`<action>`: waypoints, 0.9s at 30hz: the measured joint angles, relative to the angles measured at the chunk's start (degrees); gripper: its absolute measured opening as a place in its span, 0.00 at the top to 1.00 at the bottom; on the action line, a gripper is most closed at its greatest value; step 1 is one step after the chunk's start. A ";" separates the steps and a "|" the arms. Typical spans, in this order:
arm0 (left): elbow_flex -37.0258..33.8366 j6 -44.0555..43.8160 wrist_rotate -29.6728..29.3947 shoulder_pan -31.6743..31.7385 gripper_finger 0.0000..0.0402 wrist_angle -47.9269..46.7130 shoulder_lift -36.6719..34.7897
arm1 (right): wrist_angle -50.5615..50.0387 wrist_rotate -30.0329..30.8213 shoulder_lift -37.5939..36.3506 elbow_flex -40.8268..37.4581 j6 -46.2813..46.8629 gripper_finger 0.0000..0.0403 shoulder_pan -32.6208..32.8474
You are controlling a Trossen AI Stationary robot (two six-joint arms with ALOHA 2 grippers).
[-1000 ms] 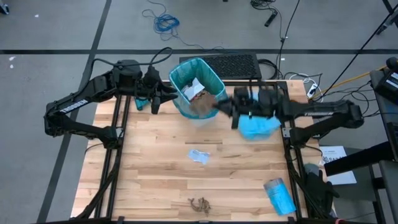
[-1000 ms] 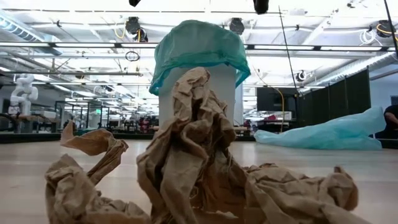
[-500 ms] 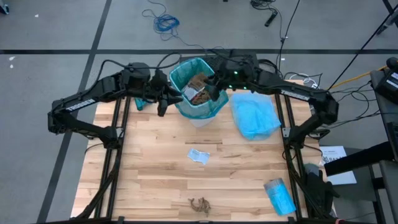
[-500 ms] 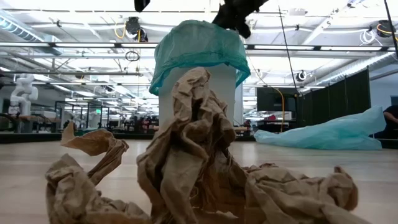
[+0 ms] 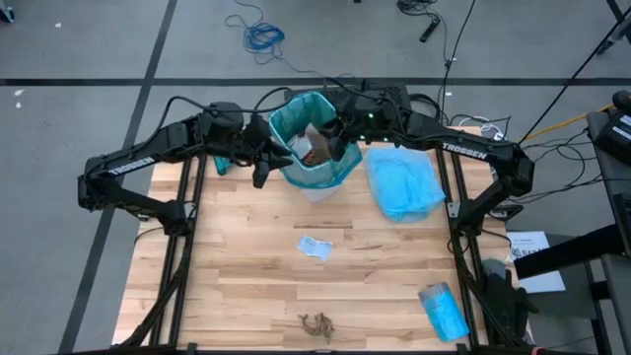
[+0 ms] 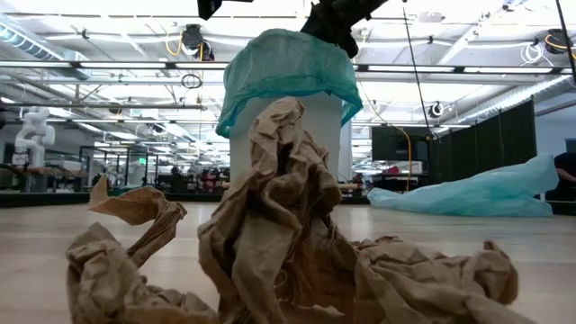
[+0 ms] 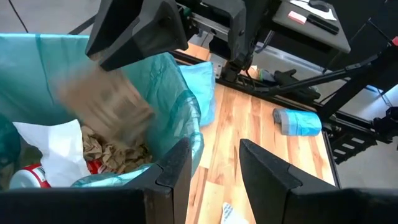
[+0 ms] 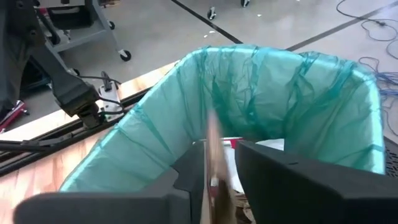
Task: Place trash/remove bag and relplace
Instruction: Put the brown paper into the blue trash bag inside the white trash bin
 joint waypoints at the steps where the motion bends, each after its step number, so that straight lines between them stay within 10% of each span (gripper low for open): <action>1: 0.00 0.00 0.01 0.00 0.67 0.01 0.00 | -0.02 -0.02 0.00 0.00 0.00 0.78 0.00; 27: 0.00 1.90 0.07 -0.73 0.67 -4.73 0.02 | -0.63 -5.63 -0.90 -0.02 2.74 0.78 0.45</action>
